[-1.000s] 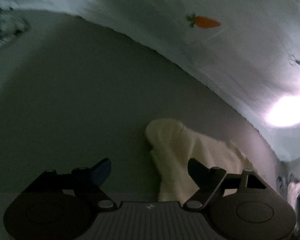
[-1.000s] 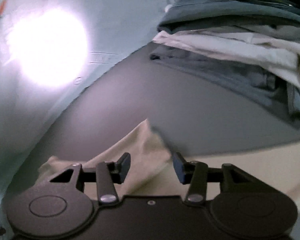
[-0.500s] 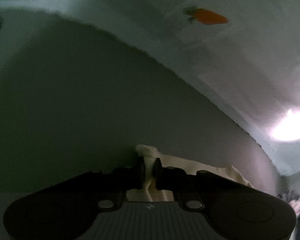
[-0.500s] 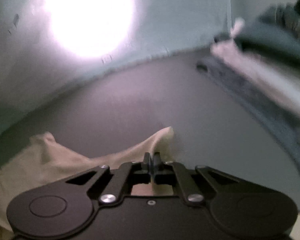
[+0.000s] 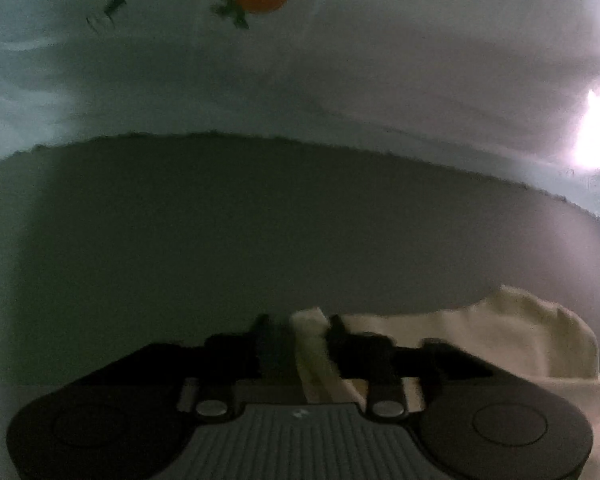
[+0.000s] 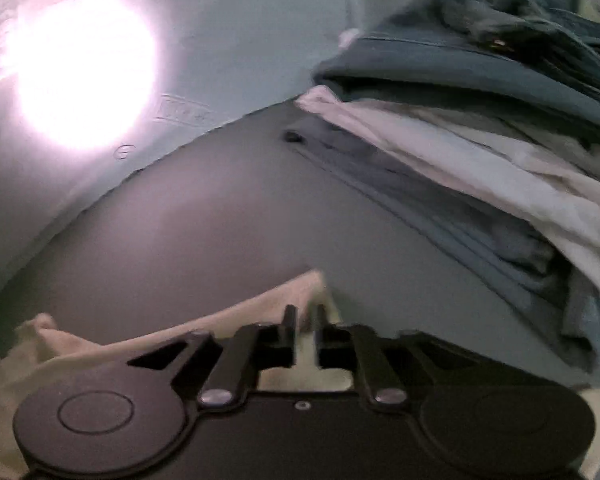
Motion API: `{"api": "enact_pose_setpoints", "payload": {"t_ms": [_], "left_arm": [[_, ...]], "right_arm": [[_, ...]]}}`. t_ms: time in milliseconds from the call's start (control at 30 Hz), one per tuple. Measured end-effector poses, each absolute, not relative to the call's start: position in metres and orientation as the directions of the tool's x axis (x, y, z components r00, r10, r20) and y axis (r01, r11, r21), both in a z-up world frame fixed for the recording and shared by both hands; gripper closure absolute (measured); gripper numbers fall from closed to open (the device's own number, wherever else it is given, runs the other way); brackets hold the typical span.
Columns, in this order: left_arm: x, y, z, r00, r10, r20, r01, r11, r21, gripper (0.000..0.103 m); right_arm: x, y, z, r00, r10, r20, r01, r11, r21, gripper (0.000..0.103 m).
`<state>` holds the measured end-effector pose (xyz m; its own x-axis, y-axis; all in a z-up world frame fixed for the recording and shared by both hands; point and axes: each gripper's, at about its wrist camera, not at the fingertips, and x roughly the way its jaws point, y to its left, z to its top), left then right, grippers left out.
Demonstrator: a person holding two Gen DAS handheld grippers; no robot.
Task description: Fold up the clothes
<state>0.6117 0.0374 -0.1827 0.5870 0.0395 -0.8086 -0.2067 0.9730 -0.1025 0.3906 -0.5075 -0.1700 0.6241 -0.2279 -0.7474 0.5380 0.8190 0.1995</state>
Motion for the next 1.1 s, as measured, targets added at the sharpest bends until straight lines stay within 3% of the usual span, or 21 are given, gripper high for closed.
{"api": "enact_pose_setpoints", "payload": {"t_ms": [33,67,333,367,433,467,500,633,800,967,1100], "left_arm": [[0.608,0.039,-0.178,0.605,0.048,-0.794,-0.214,0.971,-0.104,0.03],[0.603,0.041,-0.174,0.621,0.058,-0.782,-0.218,0.971,-0.102,0.026],[0.557,0.038,-0.172,0.559,0.113,-0.822,-0.236,0.971,-0.027,0.021],[0.547,0.037,-0.174,0.545,0.128,-0.829,-0.245,0.969,-0.012,0.02],[0.523,0.035,-0.177,0.517,0.144,-0.844,-0.263,0.965,0.003,0.02],[0.51,0.034,-0.176,0.505,0.14,-0.852,-0.271,0.963,-0.002,0.02],[0.495,0.032,-0.176,0.494,0.132,-0.859,-0.277,0.961,-0.011,0.02],[0.442,0.022,-0.169,0.481,0.103,-0.871,-0.264,0.964,-0.032,0.017],[0.388,0.009,-0.179,0.449,0.05,-0.892,-0.257,0.963,-0.075,0.016],[0.359,0.0,-0.19,0.376,0.042,-0.926,-0.231,0.972,-0.049,0.016],[0.341,-0.002,-0.19,0.355,0.032,-0.934,-0.212,0.976,-0.047,0.016]], "right_arm": [[0.387,-0.511,-0.17,0.634,-0.224,-0.74,0.536,0.817,0.211,0.071],[0.385,-0.513,-0.17,0.643,-0.22,-0.734,0.533,0.816,0.223,0.065],[0.389,-0.514,-0.182,0.658,-0.144,-0.739,0.501,0.817,0.287,0.061],[0.39,-0.512,-0.183,0.658,-0.136,-0.741,0.497,0.817,0.291,0.065],[0.393,-0.508,-0.186,0.656,-0.121,-0.745,0.49,0.819,0.299,0.082],[0.394,-0.508,-0.188,0.657,-0.111,-0.746,0.49,0.814,0.311,0.099],[0.39,-0.512,-0.188,0.669,-0.089,-0.738,0.502,0.786,0.36,0.099],[0.354,-0.531,-0.184,0.815,0.007,-0.58,0.48,0.551,0.682,0.099],[0.314,-0.527,-0.186,0.934,0.129,-0.332,0.297,0.232,0.926,0.1],[0.286,-0.502,-0.205,0.974,0.205,-0.101,0.125,-0.109,0.986,0.1],[0.272,-0.475,-0.207,0.961,0.268,-0.064,0.111,-0.162,0.981,0.1]]}}
